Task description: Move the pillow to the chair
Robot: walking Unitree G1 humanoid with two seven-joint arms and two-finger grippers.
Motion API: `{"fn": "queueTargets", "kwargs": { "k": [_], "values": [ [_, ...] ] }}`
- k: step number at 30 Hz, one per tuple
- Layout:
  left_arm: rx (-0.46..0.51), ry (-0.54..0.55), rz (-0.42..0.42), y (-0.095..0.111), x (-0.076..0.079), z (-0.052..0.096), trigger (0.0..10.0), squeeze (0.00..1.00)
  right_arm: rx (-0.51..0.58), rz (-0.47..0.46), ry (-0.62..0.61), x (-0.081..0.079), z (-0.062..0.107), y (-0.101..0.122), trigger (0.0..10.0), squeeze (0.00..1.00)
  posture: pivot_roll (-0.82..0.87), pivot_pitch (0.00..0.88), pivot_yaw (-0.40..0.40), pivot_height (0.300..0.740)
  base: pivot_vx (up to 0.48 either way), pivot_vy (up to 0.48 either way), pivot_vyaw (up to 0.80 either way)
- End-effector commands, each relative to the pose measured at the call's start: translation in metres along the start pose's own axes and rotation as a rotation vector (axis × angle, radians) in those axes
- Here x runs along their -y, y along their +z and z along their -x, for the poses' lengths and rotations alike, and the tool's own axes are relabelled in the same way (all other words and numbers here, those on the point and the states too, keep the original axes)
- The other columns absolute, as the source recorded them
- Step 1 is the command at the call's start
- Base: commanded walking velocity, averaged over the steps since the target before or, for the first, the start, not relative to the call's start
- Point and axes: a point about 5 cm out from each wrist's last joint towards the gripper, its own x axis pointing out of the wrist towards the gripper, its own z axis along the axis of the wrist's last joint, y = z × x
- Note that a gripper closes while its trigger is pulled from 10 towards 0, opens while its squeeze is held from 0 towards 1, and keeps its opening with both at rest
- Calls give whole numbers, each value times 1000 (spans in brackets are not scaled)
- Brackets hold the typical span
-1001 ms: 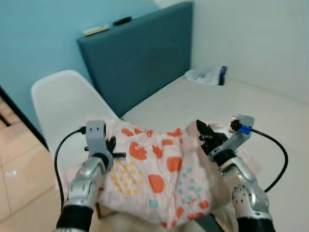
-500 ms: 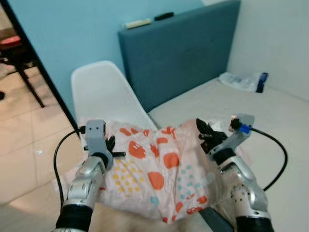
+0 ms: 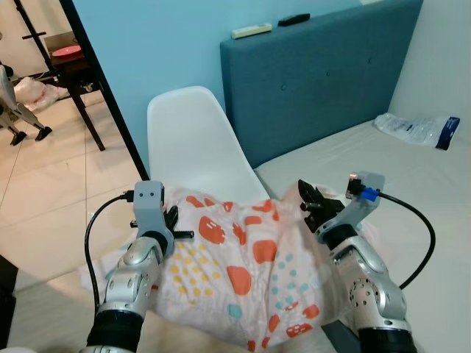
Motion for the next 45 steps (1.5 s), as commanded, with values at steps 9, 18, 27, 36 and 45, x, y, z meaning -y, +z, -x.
{"fn": "queueTargets", "kwargs": {
  "k": [9, 18, 27, 36, 45],
  "values": [
    [2, 17, 24, 3, 1, -3, 10000, 0, 25, 32, 63, -10, -3, 6, 10000, 0, -137, 65, 79, 740, 0, -30, 781],
    [0, 15, 30, 2, 2, -2, 10000, 0, 28, 22, 2, -4, -3, 6, 10000, 0, -139, 70, 77, 740, 0, 0, 604],
    [7, 21, 47, 2, 2, -3, 10000, 0, 8, 19, 5, -5, -3, 4, 10000, 0, -141, 75, 73, 740, 0, 0, 0],
    [64, -22, 62, 10, 9, -5, 10000, 0, 7, 20, -2, -4, -3, 4, 10000, 0, -145, 75, 68, 740, 0, 0, 0],
    [90, -53, 50, 15, 12, -6, 10000, 0, -11, 30, -35, 1, -5, 5, 10000, 0, -150, 77, 65, 740, 121, 0, 0]
  ]
}}
